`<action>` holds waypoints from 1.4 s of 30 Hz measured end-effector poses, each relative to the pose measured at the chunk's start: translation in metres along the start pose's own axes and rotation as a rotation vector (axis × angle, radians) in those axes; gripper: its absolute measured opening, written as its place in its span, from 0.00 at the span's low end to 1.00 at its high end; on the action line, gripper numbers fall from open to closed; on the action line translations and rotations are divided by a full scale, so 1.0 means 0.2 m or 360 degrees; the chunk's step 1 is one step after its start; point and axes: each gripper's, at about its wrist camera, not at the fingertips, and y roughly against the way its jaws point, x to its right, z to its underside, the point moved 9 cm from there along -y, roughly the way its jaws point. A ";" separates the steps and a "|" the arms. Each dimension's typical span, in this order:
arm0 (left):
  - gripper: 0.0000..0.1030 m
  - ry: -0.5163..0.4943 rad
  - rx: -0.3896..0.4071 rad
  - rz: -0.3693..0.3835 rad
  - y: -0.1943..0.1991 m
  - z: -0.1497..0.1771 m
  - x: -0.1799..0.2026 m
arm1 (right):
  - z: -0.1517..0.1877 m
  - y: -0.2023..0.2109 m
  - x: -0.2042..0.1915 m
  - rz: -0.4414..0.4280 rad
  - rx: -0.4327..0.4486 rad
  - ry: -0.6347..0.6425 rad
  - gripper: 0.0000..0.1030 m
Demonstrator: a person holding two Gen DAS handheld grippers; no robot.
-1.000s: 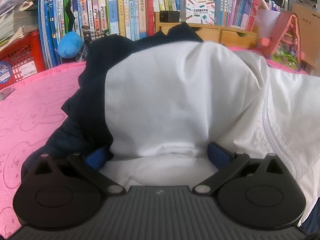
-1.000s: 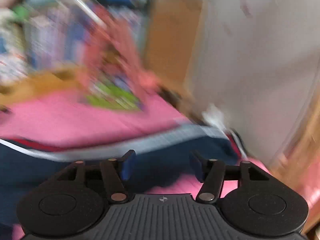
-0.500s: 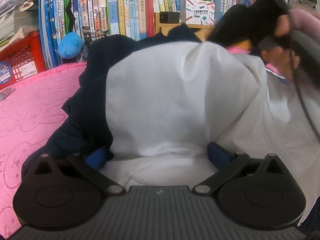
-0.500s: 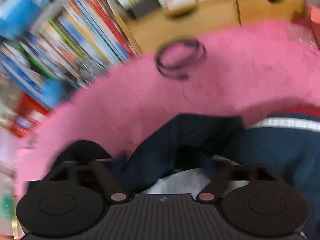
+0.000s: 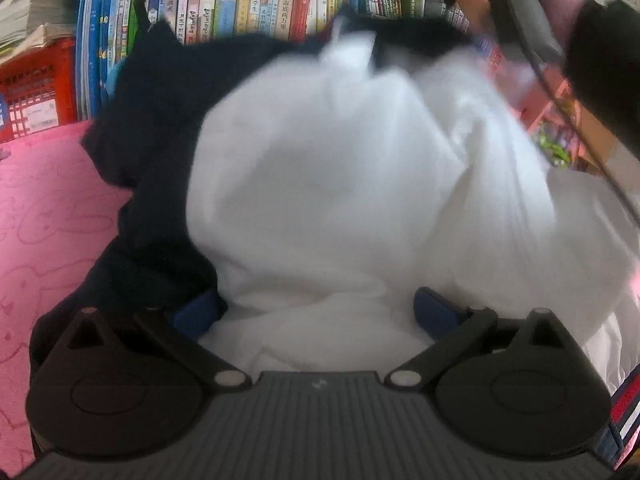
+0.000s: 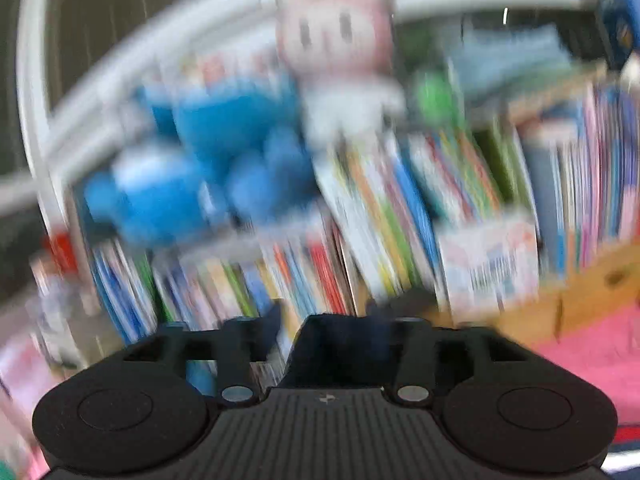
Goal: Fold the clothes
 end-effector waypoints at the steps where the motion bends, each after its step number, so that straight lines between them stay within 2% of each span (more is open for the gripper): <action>1: 1.00 -0.0001 -0.0001 -0.0001 0.00 0.00 0.00 | 0.07 0.00 0.00 0.0020 -0.0070 0.0044 0.58; 3: 1.00 -0.0005 -0.0002 -0.0005 0.00 0.00 0.01 | 0.22 0.04 -0.02 0.0031 -0.0181 0.0185 0.59; 6: 1.00 -0.0012 -0.0004 -0.0011 0.00 0.00 0.01 | 0.51 0.17 -0.09 -0.0073 -0.0410 0.0368 0.59; 8: 1.00 0.0003 0.0009 -0.0002 0.01 0.00 -0.01 | 0.68 0.28 -0.07 -0.0087 -0.0500 0.0457 0.61; 12: 0.98 0.0172 0.0270 0.0024 0.17 -0.08 -0.10 | 1.00 0.35 0.11 0.0106 -0.0649 0.0543 0.63; 13: 0.98 0.0195 0.0377 0.0029 0.24 -0.13 -0.12 | 1.05 0.36 0.14 0.0152 -0.0653 0.0575 0.64; 14: 1.00 0.0212 0.0491 0.0034 0.33 -0.19 -0.14 | 1.07 0.37 0.15 0.0184 -0.0608 0.0627 0.73; 15: 1.00 0.0203 0.0580 0.0006 0.39 -0.25 -0.17 | 1.10 0.38 0.15 0.0215 -0.0563 0.0679 0.75; 17: 1.00 0.0179 0.0674 -0.0118 0.43 -0.38 -0.26 | 1.13 0.41 0.16 0.0269 -0.0478 0.0763 0.76; 20: 1.00 0.0275 0.0553 -0.0242 0.26 -0.51 -0.44 | 1.14 0.43 0.16 0.0271 -0.0413 0.0739 0.78; 21: 1.00 0.0342 0.0464 -0.0242 0.16 -0.53 -0.51 | 1.14 0.43 0.16 0.0266 -0.0410 0.0725 0.78; 24: 0.89 0.0583 0.0198 -0.0192 -0.12 -0.55 -0.64 | 1.13 0.42 0.17 0.0240 -0.0429 0.0664 0.78; 26: 0.61 0.0790 0.0051 -0.0073 -0.23 -0.53 -0.67 | 1.12 0.41 0.19 0.0227 -0.0443 0.0623 0.78; 27: 0.42 0.0836 0.0039 -0.0034 -0.24 -0.53 -0.65 | 1.11 0.40 0.20 0.0219 -0.0449 0.0600 0.79; 28: 0.31 0.0869 0.0041 0.0001 -0.24 -0.53 -0.63 | 1.11 0.40 0.21 0.0212 -0.0455 0.0575 0.79; 29: 0.24 0.0756 0.0087 0.0004 -0.20 -0.54 -0.56 | 1.11 0.40 0.22 0.0206 -0.0459 0.0545 0.79; 30: 0.23 0.0610 0.0141 -0.0001 -0.16 -0.55 -0.48 | 1.11 0.40 0.23 0.0205 -0.0459 0.0511 0.78; 32: 0.23 0.0233 0.0207 0.0034 -0.07 -0.54 -0.23 | 1.08 0.43 0.28 0.0175 -0.0419 0.0359 0.71; 35: 0.24 -0.0153 0.0179 0.0088 -0.04 -0.40 0.06 | 0.98 0.53 0.42 0.0006 -0.0212 -0.0139 0.69; 37: 0.25 -0.0353 0.0162 0.0084 -0.07 -0.29 0.20 | 0.85 0.61 0.45 -0.0109 -0.0078 -0.0364 0.70; 38: 0.26 -0.0433 0.0151 0.0093 -0.08 -0.23 0.27 | 0.79 0.64 0.43 -0.0167 -0.0034 -0.0395 0.72; 39: 0.27 -0.0474 0.0127 0.0122 -0.10 -0.17 0.32 | 0.73 0.64 0.37 -0.0230 -0.0033 -0.0322 0.80; 40: 0.29 -0.0497 0.0114 0.0134 -0.12 -0.13 0.35 | 0.69 0.63 0.28 -0.0313 -0.0063 -0.0221 0.93; 41: 0.30 -0.0518 0.0103 0.0140 -0.14 -0.09 0.38 | 0.67 0.60 0.17 -0.0410 -0.0115 -0.0117 1.00; 42: 0.30 -0.0545 0.0106 0.0136 -0.14 -0.07 0.40 | 0.66 0.56 0.06 -0.0485 -0.0176 -0.0025 1.00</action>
